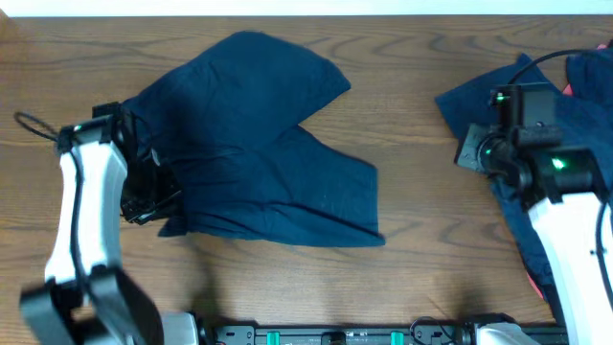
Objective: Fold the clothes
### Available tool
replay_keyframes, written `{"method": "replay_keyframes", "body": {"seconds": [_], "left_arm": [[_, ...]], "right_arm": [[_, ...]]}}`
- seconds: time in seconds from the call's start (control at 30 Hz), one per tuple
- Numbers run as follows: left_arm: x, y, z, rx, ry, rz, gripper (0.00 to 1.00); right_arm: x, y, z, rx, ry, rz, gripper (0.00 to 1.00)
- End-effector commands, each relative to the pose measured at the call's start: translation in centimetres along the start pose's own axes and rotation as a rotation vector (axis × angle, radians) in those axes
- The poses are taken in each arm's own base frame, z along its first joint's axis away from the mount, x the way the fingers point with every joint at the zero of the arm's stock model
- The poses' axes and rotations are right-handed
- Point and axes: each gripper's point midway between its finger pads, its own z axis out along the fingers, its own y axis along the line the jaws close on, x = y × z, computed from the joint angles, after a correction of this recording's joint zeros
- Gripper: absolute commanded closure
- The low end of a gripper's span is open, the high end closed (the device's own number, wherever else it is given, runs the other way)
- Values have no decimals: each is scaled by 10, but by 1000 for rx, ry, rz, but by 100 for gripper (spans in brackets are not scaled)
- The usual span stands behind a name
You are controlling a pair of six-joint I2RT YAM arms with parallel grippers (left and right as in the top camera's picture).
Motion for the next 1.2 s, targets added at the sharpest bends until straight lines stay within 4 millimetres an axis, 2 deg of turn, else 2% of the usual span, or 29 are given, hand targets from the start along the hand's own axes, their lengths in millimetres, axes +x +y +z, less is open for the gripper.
{"method": "replay_keyframes", "body": {"seconds": [0.0, 0.13, 0.3, 0.33, 0.57, 0.8, 1.0, 1.1, 1.17], "left_arm": [[-4, 1, -21, -3, -101, 18, 85], [-4, 1, -22, 1, -113, 19, 84], [-2, 3, -10, -12, -64, 13, 84], [-2, 3, -7, -14, -52, 10, 84], [0, 4, -4, -18, -35, 5, 83], [1, 5, -4, -19, -35, 5, 84], [0, 4, -4, -19, -36, 5, 84], [1, 5, -4, -19, -35, 5, 84], [1, 5, -4, -19, -35, 5, 84]], "right_arm": [[-4, 17, -8, -96, -14, -75, 99], [20, 43, 0, -241, 111, -142, 99], [69, 69, 17, -344, 344, -248, 96], [83, 73, 21, -347, 408, -263, 92], [152, 85, 41, -261, 723, -279, 81], [207, 91, 53, -214, 922, -288, 76], [245, 81, 60, -182, 1018, -272, 73], [262, 78, 61, -203, 1060, -237, 57], [270, 81, 61, -246, 1077, -211, 40]]}}
